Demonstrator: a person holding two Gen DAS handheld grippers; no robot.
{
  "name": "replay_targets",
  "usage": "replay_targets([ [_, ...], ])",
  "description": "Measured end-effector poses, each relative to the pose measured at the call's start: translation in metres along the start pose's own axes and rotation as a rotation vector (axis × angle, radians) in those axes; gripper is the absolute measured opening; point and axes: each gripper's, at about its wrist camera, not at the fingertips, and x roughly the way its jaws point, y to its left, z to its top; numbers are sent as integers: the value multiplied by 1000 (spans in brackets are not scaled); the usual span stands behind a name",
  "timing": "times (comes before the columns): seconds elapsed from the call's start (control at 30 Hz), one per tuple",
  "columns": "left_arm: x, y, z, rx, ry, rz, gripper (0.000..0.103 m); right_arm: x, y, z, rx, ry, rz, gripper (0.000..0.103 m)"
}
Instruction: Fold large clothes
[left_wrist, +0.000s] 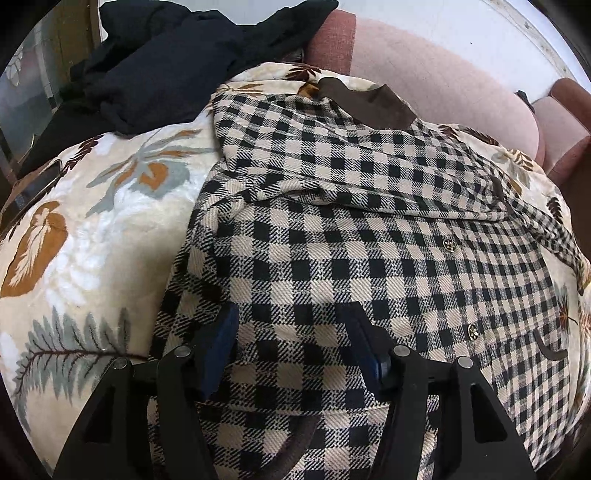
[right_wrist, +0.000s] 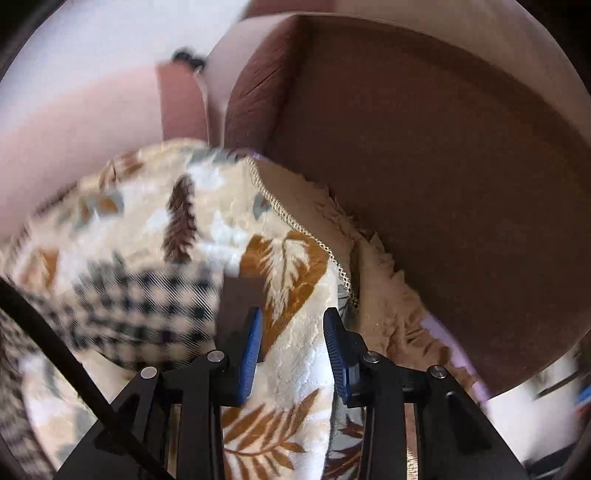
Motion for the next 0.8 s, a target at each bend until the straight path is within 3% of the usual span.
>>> replay_targets([
  [0.07,1,-1,-1,0,8,-14,58,-3,-12,-11,87,11,128,54],
  [0.13,4,-3,-3,-4,24,-31,58,5,-18,-27,172,44,277,56],
  [0.23,6,-6,-4,22,19,-14,58,34,-15,-51,280,122,417,56],
  [0.43,6,-11,-7,46,13,-23,58,97,-3,-77,507,210,521,56],
  [0.63,9,-15,-6,61,15,-24,58,118,8,-59,607,147,526,61],
  [0.67,9,-15,-5,60,15,-26,58,118,9,-54,606,147,533,49],
  [0.7,9,-15,-5,58,15,-27,58,118,10,-47,602,156,562,10],
  [0.73,9,-15,-5,53,17,-32,58,117,11,-43,599,162,571,4],
  [0.8,10,-14,-4,44,20,-40,58,105,15,-30,566,125,552,4],
])
